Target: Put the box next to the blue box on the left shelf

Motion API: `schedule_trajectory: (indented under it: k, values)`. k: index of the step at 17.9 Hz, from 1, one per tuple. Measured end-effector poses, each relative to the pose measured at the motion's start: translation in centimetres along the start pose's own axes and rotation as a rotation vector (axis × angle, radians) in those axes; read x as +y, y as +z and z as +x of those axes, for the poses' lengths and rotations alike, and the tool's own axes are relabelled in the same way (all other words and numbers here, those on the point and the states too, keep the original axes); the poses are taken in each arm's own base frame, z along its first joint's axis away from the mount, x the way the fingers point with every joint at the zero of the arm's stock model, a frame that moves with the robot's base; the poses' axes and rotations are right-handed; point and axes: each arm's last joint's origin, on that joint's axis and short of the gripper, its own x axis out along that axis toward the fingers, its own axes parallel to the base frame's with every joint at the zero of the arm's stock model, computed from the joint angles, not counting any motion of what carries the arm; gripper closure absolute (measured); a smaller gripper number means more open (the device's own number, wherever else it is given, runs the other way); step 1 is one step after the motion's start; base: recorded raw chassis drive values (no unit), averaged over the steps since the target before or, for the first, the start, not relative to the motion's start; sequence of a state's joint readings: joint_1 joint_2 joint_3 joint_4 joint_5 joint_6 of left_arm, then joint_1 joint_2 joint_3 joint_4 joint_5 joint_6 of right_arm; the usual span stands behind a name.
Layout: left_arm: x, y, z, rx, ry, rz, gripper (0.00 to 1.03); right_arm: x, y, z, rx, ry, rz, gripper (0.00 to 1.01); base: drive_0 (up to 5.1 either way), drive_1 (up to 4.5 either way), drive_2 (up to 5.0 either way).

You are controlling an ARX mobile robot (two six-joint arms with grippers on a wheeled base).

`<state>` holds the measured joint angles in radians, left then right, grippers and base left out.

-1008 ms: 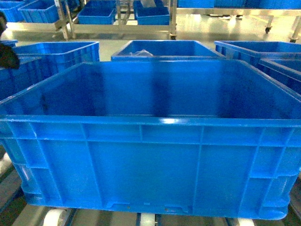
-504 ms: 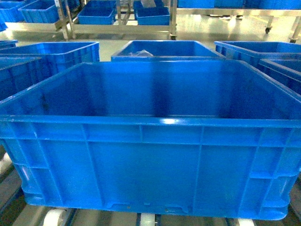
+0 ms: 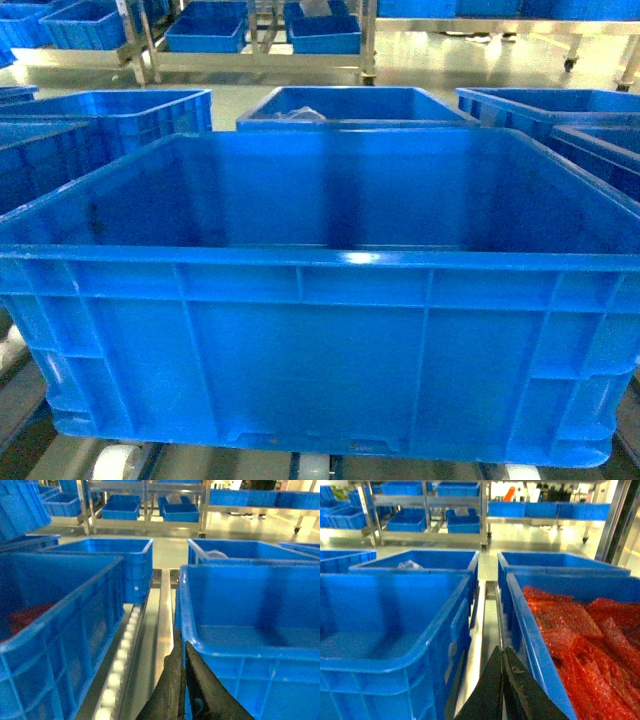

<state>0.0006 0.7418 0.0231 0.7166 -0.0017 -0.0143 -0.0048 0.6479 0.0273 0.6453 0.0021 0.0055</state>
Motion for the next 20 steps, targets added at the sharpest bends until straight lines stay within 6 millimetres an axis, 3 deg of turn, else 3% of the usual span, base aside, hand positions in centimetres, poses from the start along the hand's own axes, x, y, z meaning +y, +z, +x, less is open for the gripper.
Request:
schedule_trajectory:
  k: [9, 20]
  values:
    - [0.0, 0.6, -2.3, -0.019, -0.002, 0.0, 1.01, 0.0, 0.0, -2.1, 0.01, 0.001, 0.0, 1.0, 0.0, 0.0, 0.0]
    - [0.0, 0.6, -3.7, -0.017, -0.002, 0.0, 1.01, 0.0, -0.2, -3.5, 0.026, 0.0, 0.0, 1.0, 0.0, 0.0, 0.0]
